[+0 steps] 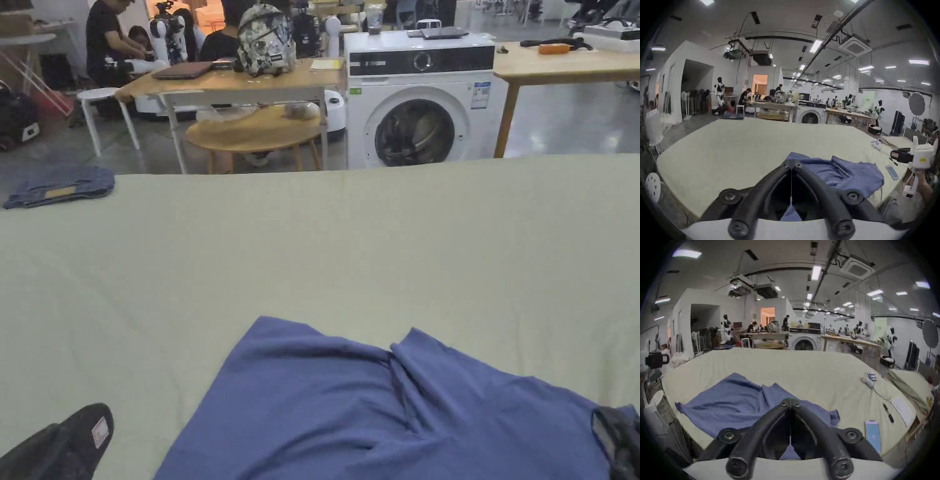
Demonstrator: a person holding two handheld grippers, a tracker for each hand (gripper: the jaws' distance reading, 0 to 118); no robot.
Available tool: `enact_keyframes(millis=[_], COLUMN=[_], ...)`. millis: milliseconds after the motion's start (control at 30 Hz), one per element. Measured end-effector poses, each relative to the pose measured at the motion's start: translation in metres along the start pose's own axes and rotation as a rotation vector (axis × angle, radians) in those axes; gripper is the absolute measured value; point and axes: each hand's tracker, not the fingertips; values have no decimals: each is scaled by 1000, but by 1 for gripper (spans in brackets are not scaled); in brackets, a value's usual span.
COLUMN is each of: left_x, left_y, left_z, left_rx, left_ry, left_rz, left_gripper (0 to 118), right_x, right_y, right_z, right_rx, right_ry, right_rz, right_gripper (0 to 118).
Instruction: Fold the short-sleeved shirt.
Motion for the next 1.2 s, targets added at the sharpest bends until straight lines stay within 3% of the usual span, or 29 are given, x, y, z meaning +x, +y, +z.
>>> enact_keyframes(millis=[233,300,333,367,533,767,800,867,1033,1067,1100,1167,1200], left_x=[-18,-37,-45,-55,-83,-80,-76,-76,-64,-60,-58,-49,-46], left_y=[-1,-12,-21,-33,-95,-146,-146,-139,-147,-144,-144,-143,-142], left_z=[9,9,8,4,-20,-51,-50,-51,-62,-62,-63,-63,-64], left_rx=[-21,-111,-128,-145,-362,-521,-503,-494,-561,-564,-569,-583,-587], left_ry=[41,43,46,39,115,132,142,132,132,138,145,154,158], left_rz=[44,123,152,186,315,315,301,302,252,238,224,163,138], left_gripper=[0,34,45,47,47,46,37,1,1,1,2,1,1], right_x=[-9,-4,-5,-4,-1,0,0,0,2,4,7,19,25], right_y=[0,-3,-6,-8,-16,-21,-21,-22,-18,-14,-8,9,16], right_z=[-9,-9,-9,-10,-11,-9,-9,-8,-20,-24,-30,-58,-76], right_rx=[-17,-22,-27,-41,-87,-124,-126,-129,-145,-145,-147,-215,-245], right_ry=[47,72,75,81,83,86,84,79,86,86,96,121,139], right_rz=[-13,-48,-63,-78,-97,-119,-120,-121,-140,-141,-135,-99,-73], right_gripper=[0,0,0,0,0,0,0,0,0,6,28,82,83])
